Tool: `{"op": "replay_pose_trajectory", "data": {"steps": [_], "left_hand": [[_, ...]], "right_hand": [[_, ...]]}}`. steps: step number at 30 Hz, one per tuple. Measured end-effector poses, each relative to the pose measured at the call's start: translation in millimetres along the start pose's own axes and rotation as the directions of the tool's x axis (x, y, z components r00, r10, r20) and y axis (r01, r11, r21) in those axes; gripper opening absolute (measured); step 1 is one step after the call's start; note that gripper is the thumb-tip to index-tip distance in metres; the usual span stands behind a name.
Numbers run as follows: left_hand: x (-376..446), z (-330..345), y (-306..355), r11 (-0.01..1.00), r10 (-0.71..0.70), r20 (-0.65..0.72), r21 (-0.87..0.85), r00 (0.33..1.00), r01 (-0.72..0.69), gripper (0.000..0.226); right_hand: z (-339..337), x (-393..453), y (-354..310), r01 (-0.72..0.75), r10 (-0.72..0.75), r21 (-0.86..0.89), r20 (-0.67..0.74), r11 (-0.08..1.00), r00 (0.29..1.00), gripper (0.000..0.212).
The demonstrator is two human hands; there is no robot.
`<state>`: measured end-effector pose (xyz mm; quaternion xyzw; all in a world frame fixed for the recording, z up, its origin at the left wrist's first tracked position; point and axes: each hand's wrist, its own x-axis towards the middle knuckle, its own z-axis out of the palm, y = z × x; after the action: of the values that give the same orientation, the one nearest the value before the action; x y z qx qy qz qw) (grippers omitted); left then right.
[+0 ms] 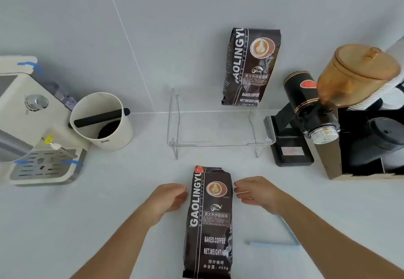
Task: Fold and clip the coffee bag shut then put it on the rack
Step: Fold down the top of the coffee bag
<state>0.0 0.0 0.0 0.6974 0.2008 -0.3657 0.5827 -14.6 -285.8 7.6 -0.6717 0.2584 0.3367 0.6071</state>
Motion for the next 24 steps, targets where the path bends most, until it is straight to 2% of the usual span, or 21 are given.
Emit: {"op": "replay_pose_trajectory", "data": {"steps": [3, 5, 8, 14, 17, 24], "left_hand": [[2, 15, 1, 0.995, -0.005, 0.073, -0.104, 0.997, 0.013, 0.037], [3, 24, 2, 0.988, -0.004, 0.099, -0.154, 0.995, 0.019, 0.036], [4, 29, 4, 0.981, -0.006, 0.032, -0.196, 0.999, 0.013, 0.024], [0, 29, 5, 0.974, 0.018, -0.032, -0.225, 0.999, -0.024, 0.016], [-7, 29, 6, 0.973, 0.060, -0.067, -0.219, 0.996, -0.074, 0.014], [-47, 28, 16, 0.922, 0.246, -0.145, -0.271, 0.958, -0.277, 0.025]], "right_hand": [[12, 3, 6, -0.017, 0.014, 0.116, 0.030, 0.993, 0.999, 0.027], [22, 5, 10, -0.010, 0.004, 0.176, 0.033, 0.984, 0.999, 0.023], [30, 5, 8, 0.008, -0.005, 0.236, -0.014, 0.972, 1.000, 0.020], [37, 4, 4, 0.072, -0.062, 0.283, -0.046, 0.957, 0.997, 0.016], [43, -3, 0, 0.166, -0.147, 0.233, -0.098, 0.958, 0.984, 0.011], [60, -40, -10, 0.390, -0.388, -0.019, -0.164, 0.920, 0.907, 0.025]]}}
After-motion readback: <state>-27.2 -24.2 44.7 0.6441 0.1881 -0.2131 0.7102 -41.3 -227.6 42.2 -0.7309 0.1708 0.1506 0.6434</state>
